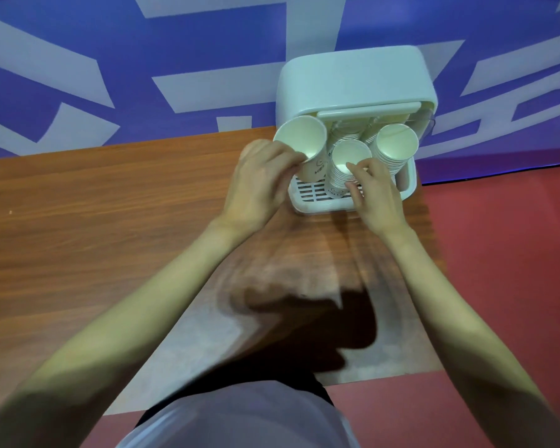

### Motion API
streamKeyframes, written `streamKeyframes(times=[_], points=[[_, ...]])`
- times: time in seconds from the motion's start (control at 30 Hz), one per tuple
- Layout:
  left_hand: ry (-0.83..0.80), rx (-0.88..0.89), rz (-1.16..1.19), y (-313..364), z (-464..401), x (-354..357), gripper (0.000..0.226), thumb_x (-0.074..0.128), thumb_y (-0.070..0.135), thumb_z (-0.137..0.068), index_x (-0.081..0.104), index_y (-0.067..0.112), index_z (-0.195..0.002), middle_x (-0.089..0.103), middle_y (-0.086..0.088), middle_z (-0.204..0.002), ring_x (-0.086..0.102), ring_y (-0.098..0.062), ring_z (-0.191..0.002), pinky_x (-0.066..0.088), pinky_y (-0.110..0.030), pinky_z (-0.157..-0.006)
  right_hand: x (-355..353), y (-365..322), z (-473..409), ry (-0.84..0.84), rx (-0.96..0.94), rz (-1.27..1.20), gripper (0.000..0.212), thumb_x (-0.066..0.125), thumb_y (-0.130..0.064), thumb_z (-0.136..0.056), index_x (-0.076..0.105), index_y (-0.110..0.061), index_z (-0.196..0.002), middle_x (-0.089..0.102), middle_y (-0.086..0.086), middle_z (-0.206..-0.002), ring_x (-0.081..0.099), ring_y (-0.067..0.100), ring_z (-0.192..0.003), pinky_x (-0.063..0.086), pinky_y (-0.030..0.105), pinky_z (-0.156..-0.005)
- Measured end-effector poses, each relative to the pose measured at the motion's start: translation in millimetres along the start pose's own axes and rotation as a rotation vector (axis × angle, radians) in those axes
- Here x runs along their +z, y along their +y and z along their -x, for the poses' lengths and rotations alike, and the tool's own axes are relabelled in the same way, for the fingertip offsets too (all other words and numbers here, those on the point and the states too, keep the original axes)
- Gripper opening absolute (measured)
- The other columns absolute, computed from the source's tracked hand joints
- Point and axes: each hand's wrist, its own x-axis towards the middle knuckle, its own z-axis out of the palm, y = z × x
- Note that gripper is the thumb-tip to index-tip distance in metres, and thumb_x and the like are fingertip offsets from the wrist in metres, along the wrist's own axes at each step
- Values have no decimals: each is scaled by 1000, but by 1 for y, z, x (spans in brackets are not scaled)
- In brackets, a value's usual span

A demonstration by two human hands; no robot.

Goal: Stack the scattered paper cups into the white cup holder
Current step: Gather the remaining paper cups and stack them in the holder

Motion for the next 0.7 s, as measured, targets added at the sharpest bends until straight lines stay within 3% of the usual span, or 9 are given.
streamKeyframes(times=[0.17, 0.3, 0.43, 0.57, 0.7], points=[[24, 197, 13, 16, -36, 27, 11, 64, 4, -87, 71, 7, -94, 65, -7, -84, 55, -28, -79, 39, -33, -77, -14, -3, 19, 94, 45, -113, 40, 56, -14, -92, 49, -6, -131, 48, 12, -128, 46, 24, -116, 48, 34, -79], [-32, 300, -33, 17, -44, 56, 15, 65, 0, -82, 71, 7, -94, 64, -7, -82, 55, -29, -77, 43, -37, -73, -26, 5, 37, 103, 56, -117, 39, 56, -12, -91, 50, -6, -129, 49, 12, -124, 50, 28, -112, 50, 38, -80], [-104, 363, -115, 16, -42, 80, 15, 66, -1, -79, 71, 8, -91, 64, -7, -79, 53, -28, -75, 35, -32, -76, -33, 13, 49, 93, 76, -82, 39, 58, -10, -90, 50, -4, -128, 49, 14, -124, 49, 29, -115, 48, 39, -88], [-257, 267, -191, 6, -37, 102, 29, 73, -4, -68, 70, 7, -94, 66, -10, -90, 60, -32, -83, 45, -34, -74, -36, 22, 54, 83, 83, -77, 38, 57, -9, -89, 52, -4, -126, 49, 14, -123, 48, 28, -115, 47, 37, -89], [-167, 82, -74, 12, -21, 109, 36, 63, 6, -80, 59, 2, -116, 59, -16, -116, 54, -34, -108, 45, -41, -93, -36, 30, 55, 95, 90, -73, 37, 57, -10, -89, 52, -4, -125, 49, 16, -123, 45, 28, -115, 44, 37, -92]])
